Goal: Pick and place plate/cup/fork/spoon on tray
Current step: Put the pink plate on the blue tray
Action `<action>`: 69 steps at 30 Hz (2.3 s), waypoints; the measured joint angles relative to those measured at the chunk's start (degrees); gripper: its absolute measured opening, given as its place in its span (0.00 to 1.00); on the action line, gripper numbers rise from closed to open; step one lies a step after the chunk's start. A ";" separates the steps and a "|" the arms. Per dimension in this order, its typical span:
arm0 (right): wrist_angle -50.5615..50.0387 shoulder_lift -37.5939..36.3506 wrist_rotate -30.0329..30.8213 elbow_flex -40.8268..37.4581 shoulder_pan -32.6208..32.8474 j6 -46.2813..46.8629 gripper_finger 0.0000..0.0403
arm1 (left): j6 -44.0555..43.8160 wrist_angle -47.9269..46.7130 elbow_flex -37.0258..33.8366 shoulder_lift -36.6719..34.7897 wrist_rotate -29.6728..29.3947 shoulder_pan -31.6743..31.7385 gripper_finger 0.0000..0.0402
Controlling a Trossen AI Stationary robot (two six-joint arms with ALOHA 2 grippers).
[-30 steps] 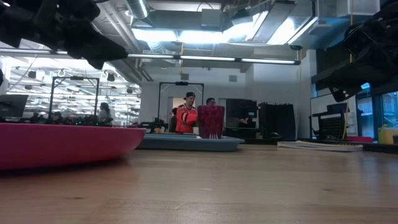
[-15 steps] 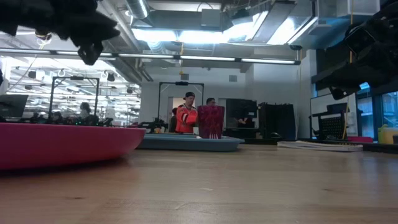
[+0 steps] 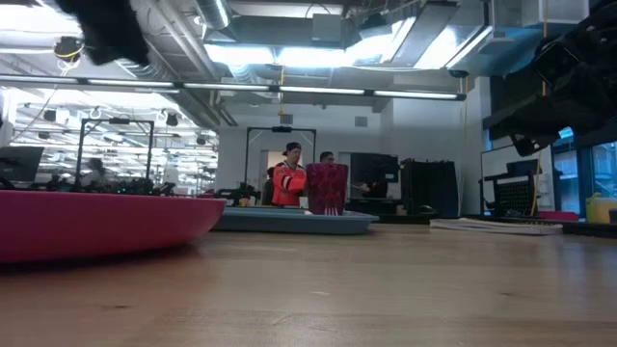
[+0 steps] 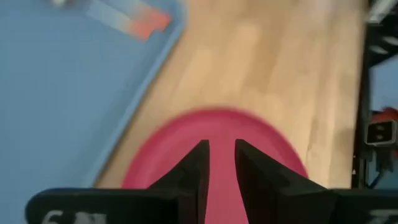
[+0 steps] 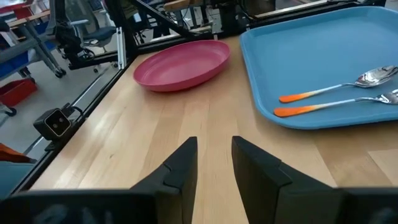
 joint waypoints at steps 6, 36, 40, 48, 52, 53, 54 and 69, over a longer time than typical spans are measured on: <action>-0.09 0.00 0.02 0.00 -0.01 0.46 0.26 | -18.23 -10.32 3.92 4.85 3.78 -2.08 0.17; -0.31 0.00 0.02 0.00 0.00 0.26 0.26 | -35.69 -28.05 3.42 26.72 7.26 -5.04 0.17; -0.31 -0.02 0.02 0.00 -0.02 0.27 0.26 | -35.70 -26.83 1.70 27.66 7.28 -5.04 0.17; -0.37 -0.02 0.02 0.00 -0.02 0.29 0.26 | -35.70 -19.12 -4.30 27.66 9.43 -4.31 0.17; -0.39 -0.02 0.02 0.00 0.00 0.29 0.26 | -35.62 -14.71 -6.86 27.62 10.82 -3.68 0.17; -0.39 -0.02 0.02 0.00 0.00 0.28 0.26 | -35.44 -14.05 -7.24 27.60 10.80 -3.60 0.17; -0.42 -0.02 0.02 0.00 0.00 0.26 0.26 | -35.17 -13.93 -7.46 27.60 10.51 -3.57 0.17; -0.48 -0.02 0.02 0.00 0.00 0.12 0.26 | -35.80 -12.88 -6.82 27.28 8.66 -3.29 0.03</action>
